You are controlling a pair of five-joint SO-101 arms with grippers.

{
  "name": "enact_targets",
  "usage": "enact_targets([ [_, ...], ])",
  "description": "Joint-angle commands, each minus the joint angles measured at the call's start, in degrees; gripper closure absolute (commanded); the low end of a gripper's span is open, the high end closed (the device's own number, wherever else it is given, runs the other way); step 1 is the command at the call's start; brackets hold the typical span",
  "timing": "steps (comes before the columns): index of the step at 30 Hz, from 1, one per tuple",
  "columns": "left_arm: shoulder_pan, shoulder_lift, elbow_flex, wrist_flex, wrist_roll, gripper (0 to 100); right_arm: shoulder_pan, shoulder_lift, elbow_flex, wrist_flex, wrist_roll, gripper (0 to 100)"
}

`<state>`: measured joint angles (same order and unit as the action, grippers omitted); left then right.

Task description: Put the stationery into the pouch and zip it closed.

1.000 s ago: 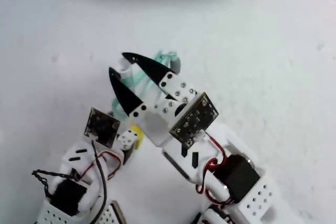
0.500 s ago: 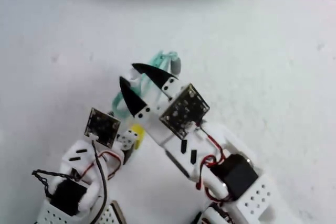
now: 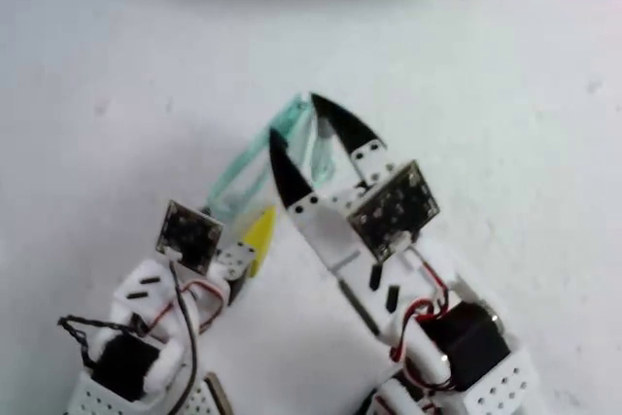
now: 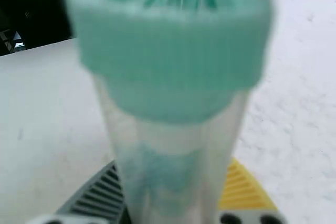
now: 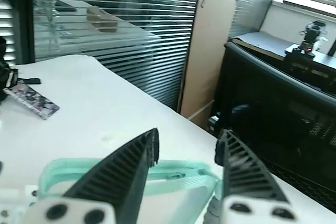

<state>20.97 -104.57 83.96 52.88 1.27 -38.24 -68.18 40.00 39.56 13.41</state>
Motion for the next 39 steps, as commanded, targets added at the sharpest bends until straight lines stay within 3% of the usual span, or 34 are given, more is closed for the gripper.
enact_targets([
  [1,1.0,-0.3,-0.1,-1.6,-0.6,85,2.1,-0.5,-0.8,-0.1,-0.4,83.5],
  [4,0.3,-0.3,-3.0,0.2,-0.5,85,2.9,1.5,-1.5,0.8,-0.4,83.6],
  [7,0.5,-0.2,-12.3,12.0,-0.4,79,3.5,7.6,-7.0,7.4,-1.1,83.6],
  [12,-5.3,-0.3,-12.4,9.8,-0.2,77,3.3,21.1,-23.2,21.8,-14.4,83.1],
  [17,0.4,-0.3,-9.8,9.4,-4.3,77,3.3,31.6,-41.1,34.7,-29.3,73.0],
  [23,2.0,-0.3,-0.8,-1.0,-6.0,84,0.6,38.0,-56.4,48.3,-29.8,71.5],
  [28,2.0,-0.3,0.1,-2.2,-6.0,84,-2.1,40.6,-57.6,55.9,-29.7,71.3],
  [39,2.0,-0.3,0.4,-2.5,-6.0,84,-2.5,43.2,-58.0,48.7,-29.8,71.1],
])
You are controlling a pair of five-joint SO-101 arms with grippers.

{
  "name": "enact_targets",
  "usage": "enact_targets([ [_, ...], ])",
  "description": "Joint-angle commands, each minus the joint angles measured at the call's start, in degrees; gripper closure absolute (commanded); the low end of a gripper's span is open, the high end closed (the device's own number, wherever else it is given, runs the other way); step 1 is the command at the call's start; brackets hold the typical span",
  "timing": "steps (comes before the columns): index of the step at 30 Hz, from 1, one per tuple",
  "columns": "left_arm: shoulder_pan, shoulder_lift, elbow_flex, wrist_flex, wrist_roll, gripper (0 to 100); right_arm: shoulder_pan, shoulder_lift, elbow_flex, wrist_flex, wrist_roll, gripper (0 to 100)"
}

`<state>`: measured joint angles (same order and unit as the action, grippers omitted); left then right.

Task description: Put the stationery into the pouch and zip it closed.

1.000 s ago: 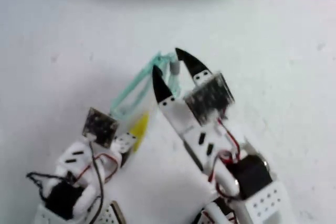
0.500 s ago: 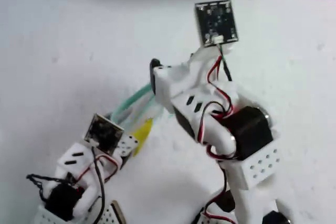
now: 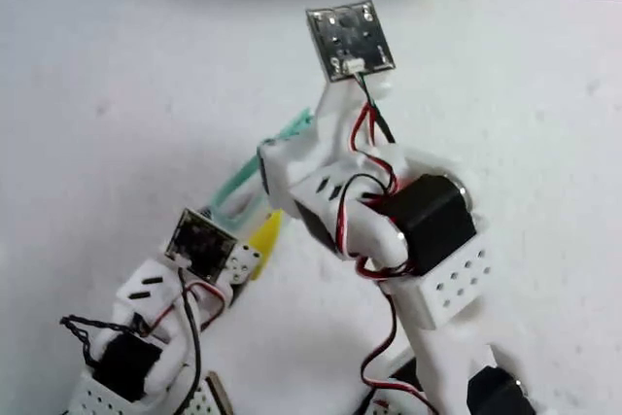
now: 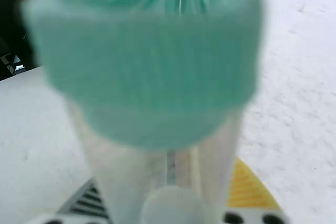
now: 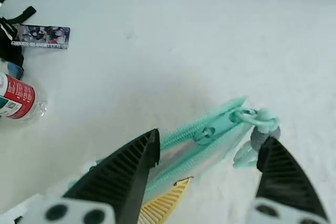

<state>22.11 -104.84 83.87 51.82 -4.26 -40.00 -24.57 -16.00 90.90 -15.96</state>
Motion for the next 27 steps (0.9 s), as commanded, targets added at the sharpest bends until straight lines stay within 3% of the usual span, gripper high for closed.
enact_targets([
  [1,0.8,0.0,0.5,-1.5,-0.4,84,-1.2,-0.4,-2.1,-3.3,-0.5,71.1],
  [8,0.9,0.0,0.4,-1.5,-0.4,84,-4.2,4.1,-3.2,-2.1,-0.7,69.9],
  [14,0.9,0.0,0.3,-1.2,-0.4,84,-2.1,10.0,-3.5,4.0,-0.7,69.5],
  [22,1.2,0.0,0.4,-1.4,-0.4,84,-1.0,16.8,-4.5,2.5,-0.4,70.3],
  [27,1.2,0.0,0.3,-1.1,-0.4,83,-0.7,20.6,-7.9,4.3,1.3,92.6],
])
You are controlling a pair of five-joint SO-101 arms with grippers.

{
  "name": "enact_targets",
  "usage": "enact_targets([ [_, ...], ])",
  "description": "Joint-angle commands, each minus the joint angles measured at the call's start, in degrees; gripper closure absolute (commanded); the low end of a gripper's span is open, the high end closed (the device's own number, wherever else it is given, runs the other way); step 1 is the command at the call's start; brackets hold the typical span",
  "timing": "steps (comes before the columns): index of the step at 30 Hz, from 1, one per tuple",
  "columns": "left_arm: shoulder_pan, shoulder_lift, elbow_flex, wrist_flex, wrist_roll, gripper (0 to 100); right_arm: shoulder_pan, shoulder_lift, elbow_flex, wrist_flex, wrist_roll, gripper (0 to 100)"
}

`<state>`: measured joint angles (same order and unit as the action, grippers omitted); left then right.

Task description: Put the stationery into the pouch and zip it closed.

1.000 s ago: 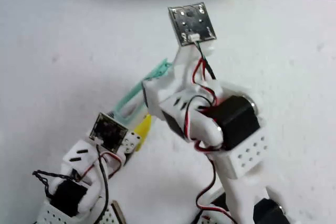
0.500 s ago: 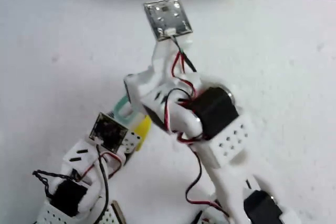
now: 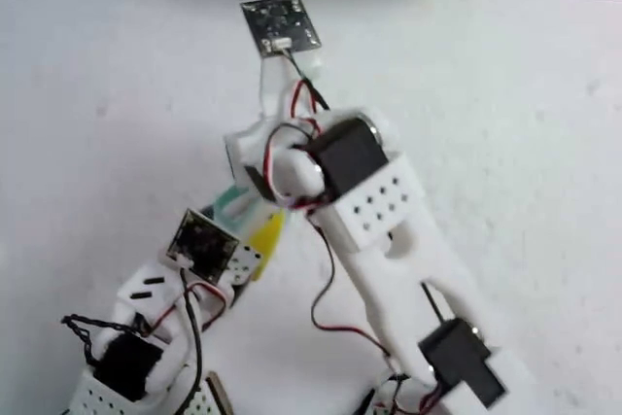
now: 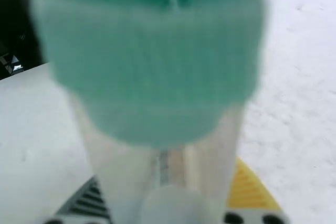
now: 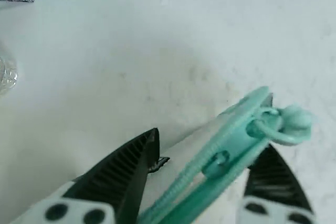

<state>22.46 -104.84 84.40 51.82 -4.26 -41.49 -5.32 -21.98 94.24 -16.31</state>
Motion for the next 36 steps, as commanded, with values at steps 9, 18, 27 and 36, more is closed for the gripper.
enact_targets([
  [9,0.5,0.0,-4.7,3.3,0.0,75,11.8,4.6,-5.8,-2.2,14.6,98.1],
  [18,0.4,0.0,-6.9,5.8,0.1,75,21.1,6.2,-21.6,-2.5,32.5,98.1],
  [27,-6.5,0.0,-6.2,3.5,1.8,75,17.5,3.5,-15.6,4.4,63.1,98.1],
  [36,-16.7,0.0,-3.8,-3.2,10.2,80,13.4,-19.1,18.7,4.4,94.9,98.1],
])
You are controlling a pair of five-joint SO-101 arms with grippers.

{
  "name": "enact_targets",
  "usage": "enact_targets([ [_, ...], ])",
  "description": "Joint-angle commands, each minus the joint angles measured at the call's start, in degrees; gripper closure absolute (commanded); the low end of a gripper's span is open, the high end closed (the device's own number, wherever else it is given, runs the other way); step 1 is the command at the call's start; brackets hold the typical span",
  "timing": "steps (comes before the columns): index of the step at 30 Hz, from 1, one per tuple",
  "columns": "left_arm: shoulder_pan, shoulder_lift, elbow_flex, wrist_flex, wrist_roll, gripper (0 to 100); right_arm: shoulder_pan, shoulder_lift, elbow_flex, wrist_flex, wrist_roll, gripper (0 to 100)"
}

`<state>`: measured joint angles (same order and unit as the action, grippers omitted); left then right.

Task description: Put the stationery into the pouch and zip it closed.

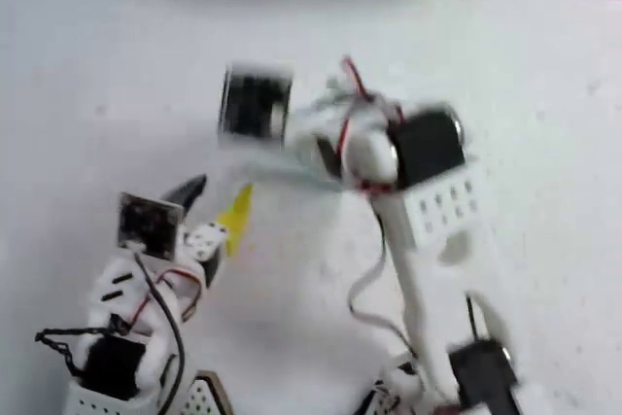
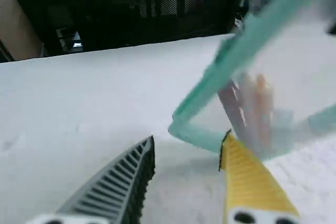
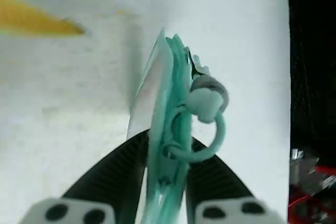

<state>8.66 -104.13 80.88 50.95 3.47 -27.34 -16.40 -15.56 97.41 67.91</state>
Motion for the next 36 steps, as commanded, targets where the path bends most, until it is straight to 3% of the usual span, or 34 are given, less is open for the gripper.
enact_targets([
  [1,-3.3,-0.7,-0.3,-2.3,3.3,80,-1.0,-11.5,16.9,1.1,14.4,98.1],
  [5,-3.6,-0.7,-0.2,-2.3,4.1,80,-1.9,-23.4,31.1,0.0,26.3,98.1],
  [12,-1.8,-0.7,-0.2,-2.3,4.1,80,-8.5,-34.9,44.0,-4.4,25.1,98.1],
  [17,5.0,-0.7,1.5,-2.3,3.8,80,-18.4,-37.8,48.1,-14.8,11.2,98.1],
  [20,7.9,-0.7,2.5,-2.3,3.7,80,-20.7,-37.8,49.2,-21.8,4.7,98.1],
  [25,7.7,-0.7,1.9,-1.8,3.7,80,-12.9,-37.8,47.6,-33.7,-7.2,98.2],
  [29,7.7,-0.7,-1.7,2.4,3.9,80,-5.8,-37.0,47.8,-37.8,-7.9,98.2],
  [32,8.2,-0.7,-4.0,4.8,4.0,80,-4.6,-33.4,47.6,-39.1,-8.4,98.2],
  [36,8.2,-0.7,-4.1,4.9,4.0,80,-4.7,-28.0,47.4,-43.0,-17.1,98.2],
])
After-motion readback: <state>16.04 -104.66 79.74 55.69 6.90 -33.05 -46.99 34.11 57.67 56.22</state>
